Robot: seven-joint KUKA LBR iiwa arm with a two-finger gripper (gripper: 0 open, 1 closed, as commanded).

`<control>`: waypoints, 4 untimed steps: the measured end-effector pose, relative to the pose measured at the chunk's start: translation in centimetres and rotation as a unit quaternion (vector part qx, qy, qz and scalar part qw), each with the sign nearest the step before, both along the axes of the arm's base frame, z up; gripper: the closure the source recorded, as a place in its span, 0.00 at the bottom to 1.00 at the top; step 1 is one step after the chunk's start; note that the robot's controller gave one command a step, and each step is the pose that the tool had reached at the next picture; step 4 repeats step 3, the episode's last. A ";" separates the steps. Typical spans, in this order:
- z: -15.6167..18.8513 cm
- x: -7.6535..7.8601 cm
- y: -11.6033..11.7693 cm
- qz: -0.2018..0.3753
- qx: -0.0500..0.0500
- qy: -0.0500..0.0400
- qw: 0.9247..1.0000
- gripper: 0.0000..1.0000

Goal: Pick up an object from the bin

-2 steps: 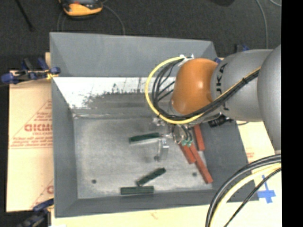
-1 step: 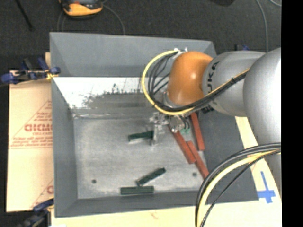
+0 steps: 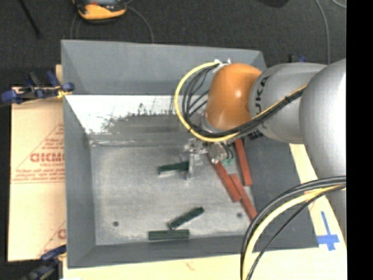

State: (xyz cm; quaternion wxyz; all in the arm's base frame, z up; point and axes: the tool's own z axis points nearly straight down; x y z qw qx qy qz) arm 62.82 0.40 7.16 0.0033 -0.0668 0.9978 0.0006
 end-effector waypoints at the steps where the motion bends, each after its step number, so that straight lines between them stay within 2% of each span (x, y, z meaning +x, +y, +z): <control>1: 10.1 2.1 -0.9 -0.022 0.000 0.001 1.000 1.00; 2: 10.1 2.1 -0.9 -0.022 0.000 0.001 1.000 1.00; 3: 16.5 2.1 -1.8 -0.028 0.000 0.001 1.000 1.00; 4: 16.5 2.1 -1.8 -0.028 0.000 0.001 1.000 1.00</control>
Offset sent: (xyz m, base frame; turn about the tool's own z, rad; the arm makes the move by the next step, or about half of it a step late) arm 0.0000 0.0000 0.0000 0.0000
